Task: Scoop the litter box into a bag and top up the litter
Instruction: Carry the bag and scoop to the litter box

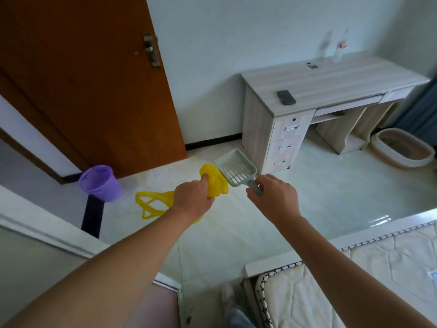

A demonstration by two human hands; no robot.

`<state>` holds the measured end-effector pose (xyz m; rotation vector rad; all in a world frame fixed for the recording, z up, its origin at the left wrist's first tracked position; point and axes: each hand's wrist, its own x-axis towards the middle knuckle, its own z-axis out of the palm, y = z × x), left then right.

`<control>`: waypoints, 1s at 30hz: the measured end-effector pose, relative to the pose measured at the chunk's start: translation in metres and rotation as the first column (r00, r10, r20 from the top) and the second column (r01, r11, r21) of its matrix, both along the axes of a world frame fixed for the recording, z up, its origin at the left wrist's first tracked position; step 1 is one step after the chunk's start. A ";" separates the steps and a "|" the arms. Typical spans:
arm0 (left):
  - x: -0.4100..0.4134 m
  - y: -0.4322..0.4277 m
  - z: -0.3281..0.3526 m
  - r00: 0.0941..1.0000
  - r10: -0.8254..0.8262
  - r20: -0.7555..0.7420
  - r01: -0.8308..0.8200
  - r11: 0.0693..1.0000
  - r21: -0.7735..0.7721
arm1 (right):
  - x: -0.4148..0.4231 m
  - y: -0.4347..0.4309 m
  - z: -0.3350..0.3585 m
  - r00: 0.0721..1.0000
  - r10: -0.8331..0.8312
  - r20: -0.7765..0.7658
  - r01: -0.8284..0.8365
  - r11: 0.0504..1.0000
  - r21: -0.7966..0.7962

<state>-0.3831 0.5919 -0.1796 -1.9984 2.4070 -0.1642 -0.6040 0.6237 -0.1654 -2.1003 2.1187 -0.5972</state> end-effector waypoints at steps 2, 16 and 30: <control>-0.005 -0.033 -0.002 1.000 -0.013 0.019 0.013 1.000 0.003 | -0.007 -0.030 -0.008 0.999 -0.031 0.006 0.031 0.999 0.013; -0.025 -0.230 0.012 0.998 -0.059 0.014 0.059 0.998 0.014 | -0.025 -0.212 -0.010 0.994 -0.064 0.087 0.060 0.997 0.049; -0.063 -0.439 -0.020 0.923 -0.355 -0.147 0.364 0.931 0.039 | -0.037 -0.343 -0.024 0.913 -0.407 0.031 0.404 0.911 0.080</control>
